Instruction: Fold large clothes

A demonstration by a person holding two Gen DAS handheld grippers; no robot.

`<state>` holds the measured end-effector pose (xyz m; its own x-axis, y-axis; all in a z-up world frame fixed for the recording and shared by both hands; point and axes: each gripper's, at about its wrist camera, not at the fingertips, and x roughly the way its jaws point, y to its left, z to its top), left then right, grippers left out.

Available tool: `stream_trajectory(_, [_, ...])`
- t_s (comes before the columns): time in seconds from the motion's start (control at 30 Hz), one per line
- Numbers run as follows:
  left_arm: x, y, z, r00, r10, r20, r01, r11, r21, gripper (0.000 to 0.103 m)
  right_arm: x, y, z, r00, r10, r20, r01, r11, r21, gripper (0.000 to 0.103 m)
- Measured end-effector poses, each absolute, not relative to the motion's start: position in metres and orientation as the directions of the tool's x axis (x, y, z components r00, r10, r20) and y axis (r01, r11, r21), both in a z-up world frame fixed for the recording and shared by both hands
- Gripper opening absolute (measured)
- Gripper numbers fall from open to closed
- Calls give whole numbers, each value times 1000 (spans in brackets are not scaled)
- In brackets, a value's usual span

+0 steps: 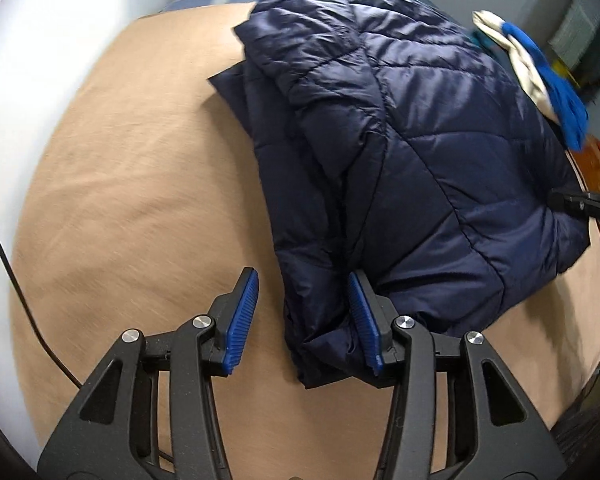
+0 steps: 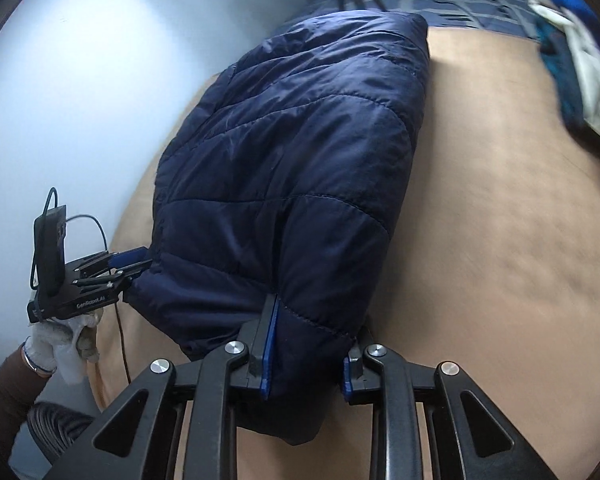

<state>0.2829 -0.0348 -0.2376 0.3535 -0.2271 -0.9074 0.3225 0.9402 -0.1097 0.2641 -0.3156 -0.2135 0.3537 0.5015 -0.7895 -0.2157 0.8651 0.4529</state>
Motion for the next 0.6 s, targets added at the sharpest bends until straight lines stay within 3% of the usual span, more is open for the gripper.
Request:
stream_trajectory(0.13, [274,-51,-238,372,-222,-901,354,931,-83,48,256,-321,-211,361,458,-812,-216,888,406,24])
stream_trajectory(0.23, [274,-52,-227,388,-212,-897,378,924,-55,46,258,-308,-205,365,417,-832,-237,906,350,41])
stream_trajectory(0.3, [268,-53,-222,394,-237,-888,377,923,-79,46,251,-310,-197,379,393,-838,-252,915,315,42])
stream_trajectory(0.43, [268,-30,-186,455,-286,-843,365,924,-117,46,233,-330,-176,485,382,-786,-262,922,286,52])
stream_trajectory(0.6, [300,-39,-155,540,-309,-783,389,917,-94,46,241,-338,-157,629,294,-720,-219,955,198,52])
